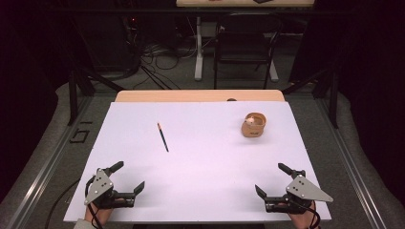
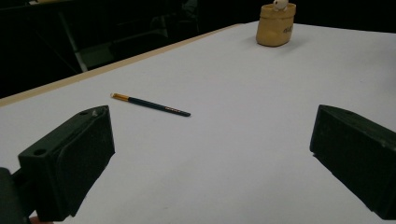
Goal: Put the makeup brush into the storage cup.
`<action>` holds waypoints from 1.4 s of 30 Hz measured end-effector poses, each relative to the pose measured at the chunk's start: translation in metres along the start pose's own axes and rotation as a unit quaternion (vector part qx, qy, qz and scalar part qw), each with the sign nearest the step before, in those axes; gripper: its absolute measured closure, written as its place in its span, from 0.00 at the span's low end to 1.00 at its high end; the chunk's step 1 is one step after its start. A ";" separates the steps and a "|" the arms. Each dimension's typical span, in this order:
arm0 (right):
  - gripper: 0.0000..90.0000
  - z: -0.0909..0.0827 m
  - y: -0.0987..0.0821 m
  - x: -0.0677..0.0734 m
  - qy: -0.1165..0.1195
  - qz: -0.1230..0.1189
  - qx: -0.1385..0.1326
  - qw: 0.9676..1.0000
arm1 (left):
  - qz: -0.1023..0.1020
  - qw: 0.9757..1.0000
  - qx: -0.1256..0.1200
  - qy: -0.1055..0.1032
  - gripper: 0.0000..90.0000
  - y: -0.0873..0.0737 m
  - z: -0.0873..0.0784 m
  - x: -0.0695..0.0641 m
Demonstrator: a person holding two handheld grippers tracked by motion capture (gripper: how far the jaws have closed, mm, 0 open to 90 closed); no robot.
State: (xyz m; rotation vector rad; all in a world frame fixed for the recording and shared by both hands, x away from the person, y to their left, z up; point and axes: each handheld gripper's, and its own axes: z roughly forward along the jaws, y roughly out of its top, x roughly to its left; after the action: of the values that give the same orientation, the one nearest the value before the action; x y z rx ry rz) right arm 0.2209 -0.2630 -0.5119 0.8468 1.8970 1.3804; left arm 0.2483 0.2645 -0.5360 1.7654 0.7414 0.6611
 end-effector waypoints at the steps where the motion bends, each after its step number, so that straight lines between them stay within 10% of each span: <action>1: 0.00 0.000 0.000 0.000 0.000 0.000 0.000 1.000 | 0.000 1.000 0.000 0.000 0.00 0.000 0.000 0.000; 42: 0.00 0.003 0.001 0.001 0.011 -0.005 0.003 1.000 | -0.002 1.000 0.028 0.003 0.00 0.006 0.029 -0.010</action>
State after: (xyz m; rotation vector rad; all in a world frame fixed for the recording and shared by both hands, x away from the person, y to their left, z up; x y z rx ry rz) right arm 0.2229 -0.2604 -0.5122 0.8262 1.9208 1.3839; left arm 0.2640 0.2372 -0.5390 1.8136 0.7745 0.6486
